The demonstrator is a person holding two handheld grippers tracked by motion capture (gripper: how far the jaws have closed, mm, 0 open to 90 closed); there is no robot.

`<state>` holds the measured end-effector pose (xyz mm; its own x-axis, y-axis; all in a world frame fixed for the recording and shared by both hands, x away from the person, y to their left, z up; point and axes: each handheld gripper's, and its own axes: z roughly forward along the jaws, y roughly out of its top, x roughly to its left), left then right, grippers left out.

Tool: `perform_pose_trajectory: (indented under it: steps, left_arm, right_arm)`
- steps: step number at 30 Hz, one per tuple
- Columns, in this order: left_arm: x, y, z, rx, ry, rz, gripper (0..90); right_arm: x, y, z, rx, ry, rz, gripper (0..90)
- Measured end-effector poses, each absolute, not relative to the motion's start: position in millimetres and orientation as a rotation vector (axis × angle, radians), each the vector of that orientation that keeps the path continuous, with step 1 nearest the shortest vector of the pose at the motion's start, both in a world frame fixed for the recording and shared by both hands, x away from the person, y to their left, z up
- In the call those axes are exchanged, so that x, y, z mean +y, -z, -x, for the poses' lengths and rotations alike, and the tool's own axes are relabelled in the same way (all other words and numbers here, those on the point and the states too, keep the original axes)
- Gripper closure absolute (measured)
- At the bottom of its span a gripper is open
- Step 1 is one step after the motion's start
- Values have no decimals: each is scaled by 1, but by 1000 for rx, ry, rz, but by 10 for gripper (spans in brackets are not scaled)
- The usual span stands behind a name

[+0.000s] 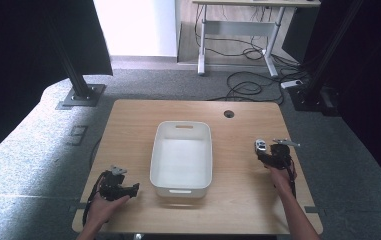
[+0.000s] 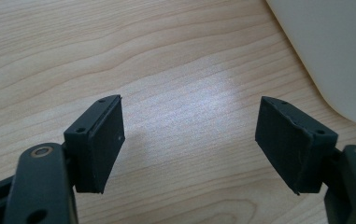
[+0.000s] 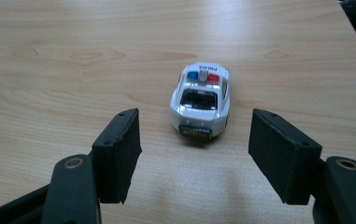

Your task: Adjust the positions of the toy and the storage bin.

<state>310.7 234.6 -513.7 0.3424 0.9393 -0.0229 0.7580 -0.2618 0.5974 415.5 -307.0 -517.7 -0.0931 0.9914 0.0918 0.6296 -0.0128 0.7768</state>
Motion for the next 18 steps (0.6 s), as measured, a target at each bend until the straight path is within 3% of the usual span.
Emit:
perform_pose_trajectory:
  steps: [18]
  left_arm:
    - [235,514,-311,1477,-464,-2099,245]
  right_arm:
    - [-297,510,-426,1788,-929,-1649,340]
